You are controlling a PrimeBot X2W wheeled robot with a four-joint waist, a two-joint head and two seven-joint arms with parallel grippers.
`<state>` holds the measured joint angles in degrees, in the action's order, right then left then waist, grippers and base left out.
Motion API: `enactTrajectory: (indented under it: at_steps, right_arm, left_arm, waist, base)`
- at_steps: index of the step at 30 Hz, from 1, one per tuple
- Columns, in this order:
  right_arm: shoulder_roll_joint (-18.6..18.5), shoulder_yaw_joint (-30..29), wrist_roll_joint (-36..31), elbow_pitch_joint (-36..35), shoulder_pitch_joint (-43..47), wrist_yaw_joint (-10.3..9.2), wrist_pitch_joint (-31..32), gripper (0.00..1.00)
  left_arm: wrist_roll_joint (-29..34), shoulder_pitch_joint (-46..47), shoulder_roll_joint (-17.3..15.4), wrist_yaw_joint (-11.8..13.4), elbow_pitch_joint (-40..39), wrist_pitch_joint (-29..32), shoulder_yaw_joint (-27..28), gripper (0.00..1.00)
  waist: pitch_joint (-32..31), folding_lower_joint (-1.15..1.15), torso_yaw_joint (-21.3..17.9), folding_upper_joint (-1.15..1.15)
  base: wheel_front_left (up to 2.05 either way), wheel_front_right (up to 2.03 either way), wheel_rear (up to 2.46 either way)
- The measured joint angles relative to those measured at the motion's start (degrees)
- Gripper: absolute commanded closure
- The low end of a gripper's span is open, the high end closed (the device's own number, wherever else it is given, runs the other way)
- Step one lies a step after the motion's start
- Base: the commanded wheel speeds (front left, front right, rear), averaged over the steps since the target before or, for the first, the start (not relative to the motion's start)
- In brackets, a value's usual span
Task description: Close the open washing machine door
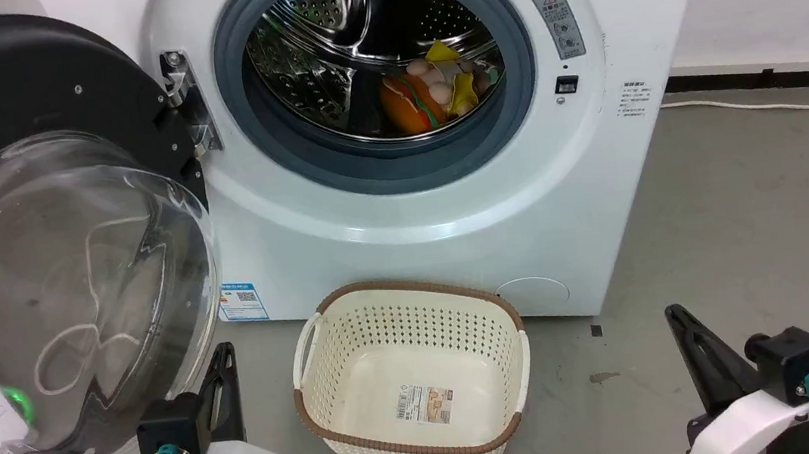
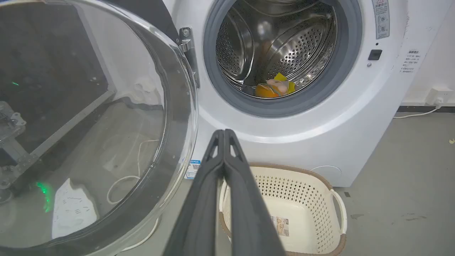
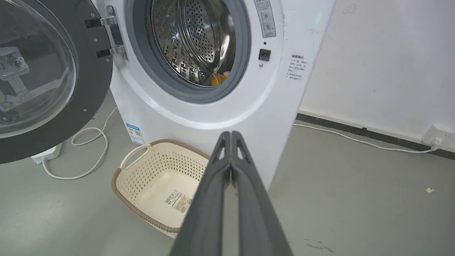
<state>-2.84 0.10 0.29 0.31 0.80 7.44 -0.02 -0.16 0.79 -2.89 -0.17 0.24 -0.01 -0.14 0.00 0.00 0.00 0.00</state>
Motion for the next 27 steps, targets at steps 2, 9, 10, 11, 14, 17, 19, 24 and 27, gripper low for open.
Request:
enactTrajectory:
  at_steps: [2, 9, 10, 11, 14, 17, 19, 24, 27]
  right_arm:
    - [0.00, 0.01, 0.00, 0.00, 0.00, 0.00, 0.00, 1.00]
    - [0.00, 0.00, 0.00, 0.00, 0.00, 0.00, 0.00, 1.00]
    - [0.00, 0.00, 0.00, 0.00, 0.00, 0.00, 0.00, 1.00]
    - [0.00, 0.01, 0.00, 0.00, 0.00, 0.00, 0.00, 1.00]
    - [0.00, 0.00, 0.00, 0.00, 0.00, 0.00, 0.00, 1.00]
    - [0.00, 0.00, 0.00, 0.00, 0.00, 0.00, 0.00, 1.00]
    - [0.00, 0.00, 0.00, 0.00, 0.00, 0.00, 0.00, 1.00]
    - [0.00, 0.00, 0.00, 0.00, 0.00, 0.00, 0.00, 1.00]
    - [0.00, 0.01, -0.01, 0.00, 0.00, 0.00, 0.00, 1.00]
  left_arm:
    - [0.01, 0.00, 0.00, 0.00, 0.00, 0.00, 0.00, 1.00]
    - [0.00, 0.00, 0.00, 0.01, 0.00, 0.00, 0.00, 1.00]
    - [0.00, 0.00, 0.00, 0.01, 0.00, 0.00, 0.00, 1.00]
    - [0.01, 0.00, 0.00, 0.01, 0.00, -0.01, 0.00, 1.00]
    - [0.00, 0.00, 0.00, 0.01, 0.00, 0.00, 0.00, 1.00]
    - [0.00, 0.00, 0.00, 0.00, 0.00, 0.00, 0.00, 1.00]
    - [0.00, 0.00, 0.00, 0.01, 0.00, 0.00, 0.00, 1.00]
    - [0.00, 0.00, 0.00, 0.00, 0.00, 0.00, 0.00, 1.00]
    - [0.01, 0.00, 0.00, 0.01, 0.00, 0.00, 0.00, 1.00]
  waist:
    - [0.00, 0.00, 0.00, 0.00]
    - [0.00, 0.00, 0.00, 0.00]
    - [0.00, 0.00, 0.00, 0.00]
    - [0.00, 0.00, 0.00, 0.00]
    - [0.00, 0.00, 0.00, 0.00]
    - [0.00, 0.00, 0.00, 0.00]
    - [0.00, 0.00, 0.00, 0.00]
    - [0.00, 0.00, 0.00, 0.00]
    - [0.00, 0.00, 0.00, 0.00]
  base:
    - [0.00, 0.00, 0.00]
    - [0.00, 0.00, 0.00]
    - [0.00, 0.00, 0.00]
    - [0.00, 0.00, 0.00]
    - [0.00, 0.00, 0.00]
    - [0.00, 0.00, 0.00]
    - [0.00, 0.00, 0.00]
    - [0.00, 0.00, 0.00]
    - [0.00, 0.00, 0.00]
